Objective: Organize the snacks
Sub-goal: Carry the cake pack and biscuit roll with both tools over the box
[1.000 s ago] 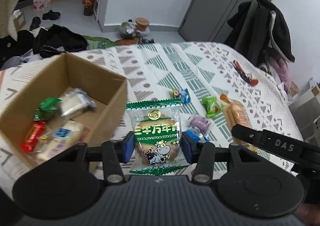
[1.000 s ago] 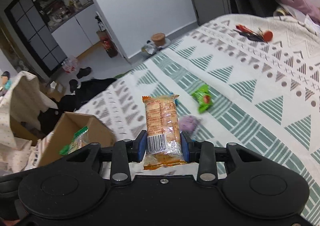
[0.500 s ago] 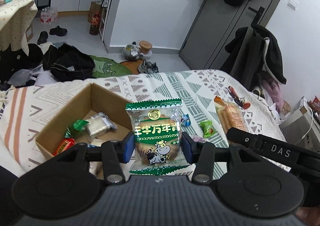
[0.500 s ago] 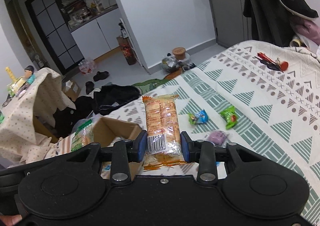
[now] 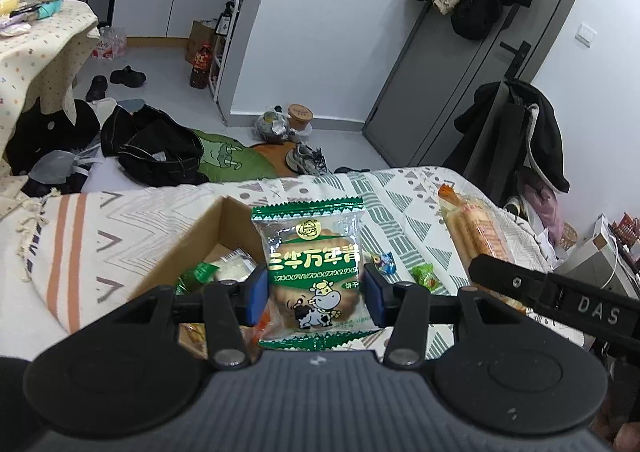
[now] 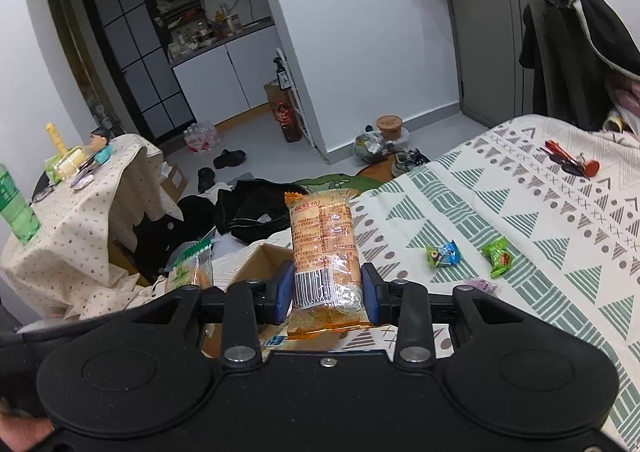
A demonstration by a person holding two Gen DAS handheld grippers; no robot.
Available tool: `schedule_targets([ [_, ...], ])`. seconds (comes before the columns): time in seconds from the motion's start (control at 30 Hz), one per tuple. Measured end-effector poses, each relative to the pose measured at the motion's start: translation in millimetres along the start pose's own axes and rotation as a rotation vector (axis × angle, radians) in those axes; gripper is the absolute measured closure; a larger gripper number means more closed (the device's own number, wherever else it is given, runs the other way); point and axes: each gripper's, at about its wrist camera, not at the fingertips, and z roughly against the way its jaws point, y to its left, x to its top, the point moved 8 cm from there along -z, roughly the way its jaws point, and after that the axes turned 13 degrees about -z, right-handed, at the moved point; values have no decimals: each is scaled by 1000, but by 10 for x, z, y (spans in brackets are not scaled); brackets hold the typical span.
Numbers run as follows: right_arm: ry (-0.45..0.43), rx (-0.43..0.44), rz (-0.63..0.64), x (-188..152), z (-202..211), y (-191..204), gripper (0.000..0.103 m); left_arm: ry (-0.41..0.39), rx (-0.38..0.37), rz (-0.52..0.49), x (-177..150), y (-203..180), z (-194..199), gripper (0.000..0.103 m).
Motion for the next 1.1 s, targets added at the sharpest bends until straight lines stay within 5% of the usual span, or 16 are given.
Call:
schedule_targets([
  [0.6,12,21,28,-95,-8,457,68,-47,-24,-65,337,540,268,55],
  [1.1,79,16,-103,-290,-631,358,68,32,-50,-176,502,770,-223,55],
])
